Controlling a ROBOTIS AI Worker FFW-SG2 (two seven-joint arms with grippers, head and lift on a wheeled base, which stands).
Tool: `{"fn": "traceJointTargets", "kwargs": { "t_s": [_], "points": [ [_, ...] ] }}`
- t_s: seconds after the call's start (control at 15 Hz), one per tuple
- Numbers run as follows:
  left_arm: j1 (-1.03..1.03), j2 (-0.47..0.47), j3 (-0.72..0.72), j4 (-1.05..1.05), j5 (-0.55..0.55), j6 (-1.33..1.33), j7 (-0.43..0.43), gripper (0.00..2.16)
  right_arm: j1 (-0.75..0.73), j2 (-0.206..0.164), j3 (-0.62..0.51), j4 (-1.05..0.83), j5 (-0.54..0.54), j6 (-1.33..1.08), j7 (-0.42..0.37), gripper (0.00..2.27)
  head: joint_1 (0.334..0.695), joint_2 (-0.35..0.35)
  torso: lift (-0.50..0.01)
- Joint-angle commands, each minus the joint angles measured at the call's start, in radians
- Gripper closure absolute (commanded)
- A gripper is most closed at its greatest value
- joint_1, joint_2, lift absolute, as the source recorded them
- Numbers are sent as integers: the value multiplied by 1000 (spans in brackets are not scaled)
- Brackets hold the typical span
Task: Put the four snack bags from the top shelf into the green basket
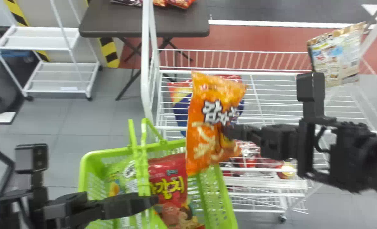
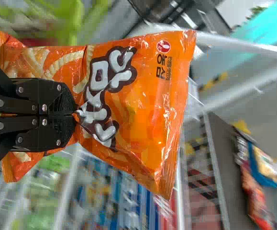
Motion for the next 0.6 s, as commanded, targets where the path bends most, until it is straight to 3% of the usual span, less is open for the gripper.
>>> {"fn": "traceJointTargets", "kwargs": {
  "t_s": [0.0, 0.33, 0.47, 0.53],
  "points": [
    [-1, 0, -3, -3, 0, 0, -11, 2148, 7, 0, 34, -40, -66, 141, -22, 2246, 695, 70, -4],
    [-2, 2, -1, -3, 0, 3, -11, 2148, 7, 8, 144, -37, -67, 141, -70, 2240, 695, 176, -4],
    [-2, 2, 2, -4, 1, 3, -11, 2148, 2, 6, 164, -24, -66, 141, -74, 2078, 695, 199, -4],
    [-2, 2, -1, -4, 1, 3, -11, 2148, 2, 6, 175, -12, -66, 141, -74, 1838, 695, 206, -4]
  ]
}}
